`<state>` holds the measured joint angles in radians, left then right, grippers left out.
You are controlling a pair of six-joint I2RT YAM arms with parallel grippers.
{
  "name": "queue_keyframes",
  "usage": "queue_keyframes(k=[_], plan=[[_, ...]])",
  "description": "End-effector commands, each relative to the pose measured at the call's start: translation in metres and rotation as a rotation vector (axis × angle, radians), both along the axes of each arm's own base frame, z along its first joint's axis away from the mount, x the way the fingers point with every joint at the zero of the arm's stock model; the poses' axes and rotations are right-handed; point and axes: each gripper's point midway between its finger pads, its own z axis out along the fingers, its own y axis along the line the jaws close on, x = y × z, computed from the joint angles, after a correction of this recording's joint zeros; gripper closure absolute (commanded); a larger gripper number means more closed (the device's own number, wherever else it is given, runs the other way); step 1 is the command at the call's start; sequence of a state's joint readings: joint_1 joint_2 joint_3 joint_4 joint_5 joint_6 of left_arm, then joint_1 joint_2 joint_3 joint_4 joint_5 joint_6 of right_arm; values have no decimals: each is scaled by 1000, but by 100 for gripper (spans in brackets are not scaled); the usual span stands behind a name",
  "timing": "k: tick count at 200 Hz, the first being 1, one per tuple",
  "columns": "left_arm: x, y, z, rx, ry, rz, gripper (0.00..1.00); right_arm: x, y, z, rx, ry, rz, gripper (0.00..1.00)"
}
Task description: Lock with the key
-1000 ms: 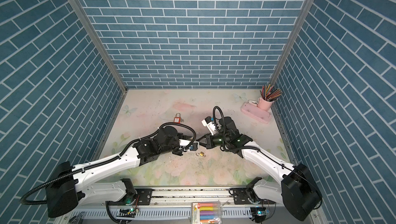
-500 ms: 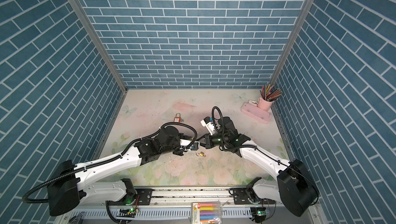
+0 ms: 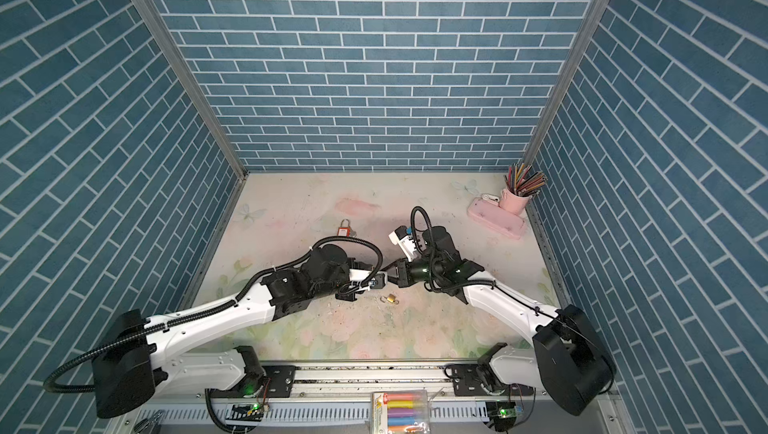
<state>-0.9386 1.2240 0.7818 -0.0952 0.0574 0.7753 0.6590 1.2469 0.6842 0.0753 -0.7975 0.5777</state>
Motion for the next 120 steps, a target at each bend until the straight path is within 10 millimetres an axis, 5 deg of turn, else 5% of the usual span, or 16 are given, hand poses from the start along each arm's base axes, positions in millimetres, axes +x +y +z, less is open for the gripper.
queue_keyframes(k=[1, 23, 48, 76, 120], plan=[[-5, -45, 129, -490, -180, -95, 100, -8, -3, 3, -43, 2, 12, 100], [3, -28, 103, -484, -98, 12, 100, 2, -17, 29, -32, -62, -42, 92], [7, -10, 83, -505, -6, 130, 100, 9, -33, 71, 5, -187, -110, 70], [21, 13, 87, -662, 110, 355, 100, 7, -52, 115, 56, -399, -189, 55], [53, 59, 97, -1113, 473, 890, 100, 4, -70, 111, 116, -560, -283, 52]])
